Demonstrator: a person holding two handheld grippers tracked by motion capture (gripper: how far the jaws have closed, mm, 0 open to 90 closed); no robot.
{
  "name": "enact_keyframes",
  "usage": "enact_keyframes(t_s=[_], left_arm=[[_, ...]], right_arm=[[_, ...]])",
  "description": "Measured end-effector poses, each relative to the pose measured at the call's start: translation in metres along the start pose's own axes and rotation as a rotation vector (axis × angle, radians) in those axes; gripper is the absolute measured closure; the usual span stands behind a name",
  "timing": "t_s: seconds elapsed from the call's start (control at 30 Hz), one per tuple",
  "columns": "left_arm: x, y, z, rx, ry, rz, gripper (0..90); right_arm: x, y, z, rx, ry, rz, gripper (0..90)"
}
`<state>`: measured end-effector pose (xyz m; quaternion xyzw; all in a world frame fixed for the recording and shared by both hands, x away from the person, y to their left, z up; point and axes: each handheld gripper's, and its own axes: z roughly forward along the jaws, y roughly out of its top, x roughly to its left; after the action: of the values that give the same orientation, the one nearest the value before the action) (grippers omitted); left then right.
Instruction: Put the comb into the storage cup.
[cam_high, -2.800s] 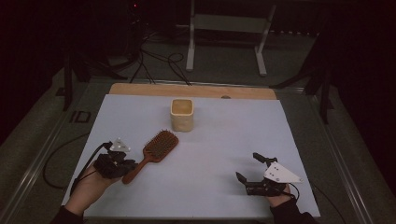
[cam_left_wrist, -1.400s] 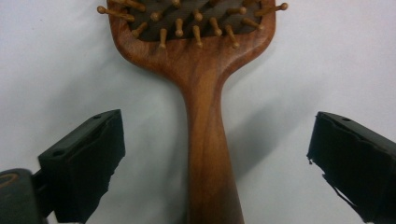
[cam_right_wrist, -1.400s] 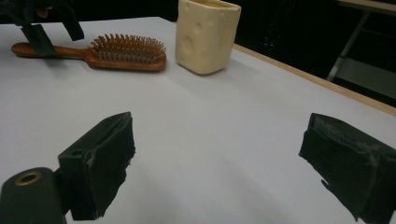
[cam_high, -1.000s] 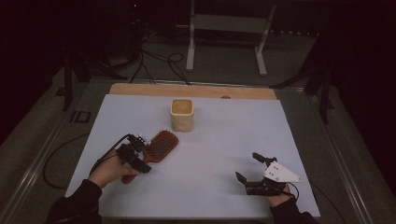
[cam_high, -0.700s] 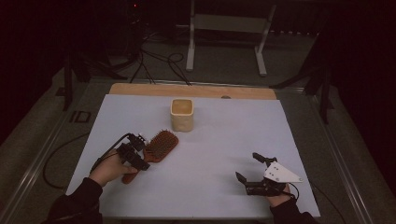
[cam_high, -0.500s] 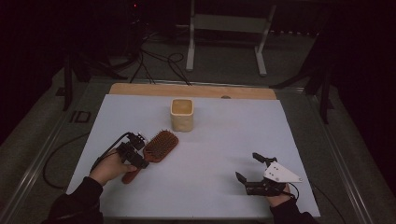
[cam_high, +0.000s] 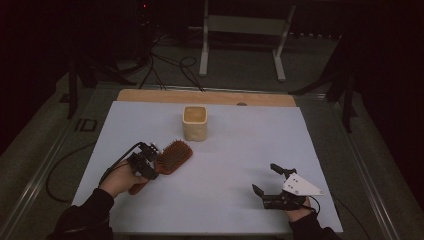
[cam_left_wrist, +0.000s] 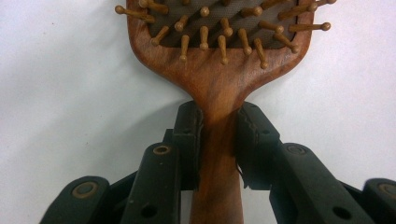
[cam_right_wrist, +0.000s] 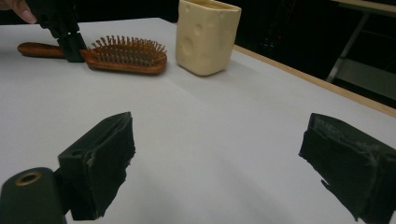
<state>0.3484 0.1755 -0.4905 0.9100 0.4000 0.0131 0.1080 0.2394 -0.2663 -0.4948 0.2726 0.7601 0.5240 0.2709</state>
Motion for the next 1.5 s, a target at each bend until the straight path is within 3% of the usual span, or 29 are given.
enact_keyframes(t_s=[0.13, 0.47, 0.63, 0.73, 1.03, 1.33, 1.5], left_arm=[[-0.001, 0.0, 0.0, 0.006, 0.013, 0.005, 72.6], [-0.007, -0.009, -0.001, -0.07, 0.05, 0.006, 73.3], [-0.006, -0.015, -0.002, -0.107, 0.024, -0.01, 73.4], [-0.008, -0.018, -0.003, -0.129, 0.034, -0.006, 73.4], [-0.019, -0.024, -0.019, -0.229, 0.001, 0.015, 73.3], [-0.033, -0.024, -0.044, -0.378, -0.042, 0.022, 73.3], [-0.044, -0.02, -0.05, -0.43, -0.035, 0.039, 73.3]], right_arm=[[0.0, 0.0, 0.0, 0.002, 0.0, 0.005, 8.9], [-0.001, 0.0, 0.001, 0.001, -0.003, 0.014, 8.9], [-0.002, -0.001, 0.001, 0.001, -0.006, 0.017, 8.8], [-0.002, -0.001, 0.001, 0.001, -0.007, 0.016, 8.9], [-0.001, 0.0, 0.001, 0.001, -0.006, 0.017, 8.8], [-0.002, -0.001, 0.002, 0.007, -0.003, 0.022, 8.8], [-0.002, -0.001, 0.002, 0.008, -0.006, 0.021, 8.9]])
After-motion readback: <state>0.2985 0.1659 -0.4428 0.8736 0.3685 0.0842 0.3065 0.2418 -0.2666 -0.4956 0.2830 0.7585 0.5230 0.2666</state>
